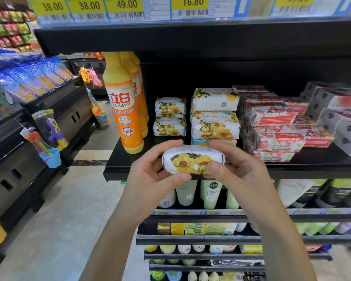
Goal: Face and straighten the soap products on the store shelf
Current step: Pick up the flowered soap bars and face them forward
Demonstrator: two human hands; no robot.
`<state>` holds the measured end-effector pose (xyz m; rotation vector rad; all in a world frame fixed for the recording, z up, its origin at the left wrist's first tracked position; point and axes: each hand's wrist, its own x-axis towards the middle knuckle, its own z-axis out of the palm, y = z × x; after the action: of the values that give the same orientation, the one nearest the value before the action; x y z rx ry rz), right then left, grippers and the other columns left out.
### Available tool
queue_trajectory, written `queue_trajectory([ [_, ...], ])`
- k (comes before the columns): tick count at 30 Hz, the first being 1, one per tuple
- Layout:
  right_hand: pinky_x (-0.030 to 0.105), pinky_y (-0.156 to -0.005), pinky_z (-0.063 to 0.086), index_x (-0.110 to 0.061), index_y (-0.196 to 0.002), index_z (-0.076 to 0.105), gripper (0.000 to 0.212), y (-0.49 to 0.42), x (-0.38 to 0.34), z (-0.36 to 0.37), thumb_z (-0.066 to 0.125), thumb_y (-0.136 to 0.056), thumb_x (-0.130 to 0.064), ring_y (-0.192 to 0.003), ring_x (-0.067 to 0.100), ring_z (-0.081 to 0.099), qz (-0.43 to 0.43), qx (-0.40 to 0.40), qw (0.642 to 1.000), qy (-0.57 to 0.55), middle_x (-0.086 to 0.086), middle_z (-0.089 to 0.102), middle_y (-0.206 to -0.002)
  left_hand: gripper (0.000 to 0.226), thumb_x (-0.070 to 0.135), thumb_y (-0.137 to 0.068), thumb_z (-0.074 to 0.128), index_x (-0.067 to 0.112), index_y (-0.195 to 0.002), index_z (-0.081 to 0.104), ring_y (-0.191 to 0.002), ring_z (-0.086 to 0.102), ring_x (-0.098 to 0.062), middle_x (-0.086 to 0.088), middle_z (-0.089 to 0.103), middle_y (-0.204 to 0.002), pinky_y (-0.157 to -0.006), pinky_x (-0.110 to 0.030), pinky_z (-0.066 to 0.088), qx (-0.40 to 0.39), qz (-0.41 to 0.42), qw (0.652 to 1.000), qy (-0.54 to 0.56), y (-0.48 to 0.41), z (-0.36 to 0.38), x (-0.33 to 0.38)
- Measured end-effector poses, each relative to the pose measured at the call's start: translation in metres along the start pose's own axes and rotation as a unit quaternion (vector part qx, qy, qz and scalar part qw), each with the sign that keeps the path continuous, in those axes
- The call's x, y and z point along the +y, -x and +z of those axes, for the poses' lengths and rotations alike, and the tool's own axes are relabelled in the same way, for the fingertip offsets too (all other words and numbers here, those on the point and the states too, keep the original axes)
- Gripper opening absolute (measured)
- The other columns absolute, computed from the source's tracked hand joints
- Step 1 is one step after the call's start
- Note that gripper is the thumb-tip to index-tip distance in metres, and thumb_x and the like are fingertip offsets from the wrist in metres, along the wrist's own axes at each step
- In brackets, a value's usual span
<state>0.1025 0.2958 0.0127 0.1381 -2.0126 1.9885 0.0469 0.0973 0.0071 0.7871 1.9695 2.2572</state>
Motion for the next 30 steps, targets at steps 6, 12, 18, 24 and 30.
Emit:
queue_trajectory([
  [6,0.035,-0.097,0.056,-0.034,-0.132,0.065,0.065,0.001,0.004,-0.007,0.091,-0.074,-0.022,-0.115,0.020,0.068,-0.018,-0.067,0.997,0.046,-0.005,0.069,-0.129,0.053,0.011,-0.071,0.081,0.018,-0.122,0.067,-0.108,0.071,-0.019,-0.003,0.075,-0.113,-0.082,-0.025,0.058,0.023,-0.001,1.000,-0.015,0.000,0.000,0.005],
  [12,0.034,-0.098,0.056,-0.031,-0.123,0.070,0.053,0.002,0.004,-0.006,0.084,-0.073,-0.023,-0.113,0.015,0.069,-0.048,-0.049,0.995,0.078,-0.009,0.072,-0.121,0.050,0.016,-0.075,0.080,0.018,-0.123,0.066,-0.110,0.070,-0.019,-0.001,0.075,-0.115,-0.084,-0.026,0.058,0.007,-0.023,0.999,-0.030,-0.001,0.003,0.005],
  [18,0.034,-0.090,0.057,-0.025,-0.119,0.070,0.047,0.004,0.005,-0.005,0.085,-0.074,-0.024,-0.107,0.016,0.071,-0.028,-0.033,0.997,0.061,-0.005,0.075,-0.115,0.055,0.016,-0.079,0.088,0.020,-0.128,0.065,-0.109,0.070,-0.020,-0.003,0.075,-0.117,-0.086,-0.028,0.058,0.024,-0.017,0.999,-0.022,-0.001,0.004,0.007],
  [24,0.047,-0.097,0.056,-0.022,-0.118,0.067,0.045,0.004,0.010,0.002,0.088,-0.078,-0.023,-0.105,0.018,0.073,0.009,-0.050,0.997,0.064,-0.004,0.077,-0.112,0.056,0.020,-0.072,0.081,0.019,-0.125,0.066,-0.102,0.073,-0.019,-0.001,0.077,-0.109,-0.084,-0.033,0.061,0.057,-0.005,0.998,-0.020,-0.004,0.008,0.011],
  [30,0.047,-0.097,0.056,-0.021,-0.124,0.064,0.048,0.005,0.013,0.007,0.083,-0.080,-0.027,-0.105,0.023,0.073,0.019,-0.054,0.998,0.014,0.000,0.078,-0.111,0.056,0.026,-0.073,0.087,0.020,-0.125,0.067,-0.102,0.074,-0.022,-0.004,0.076,-0.111,-0.081,-0.036,0.062,0.071,-0.018,0.997,-0.022,-0.005,0.009,0.011],
])
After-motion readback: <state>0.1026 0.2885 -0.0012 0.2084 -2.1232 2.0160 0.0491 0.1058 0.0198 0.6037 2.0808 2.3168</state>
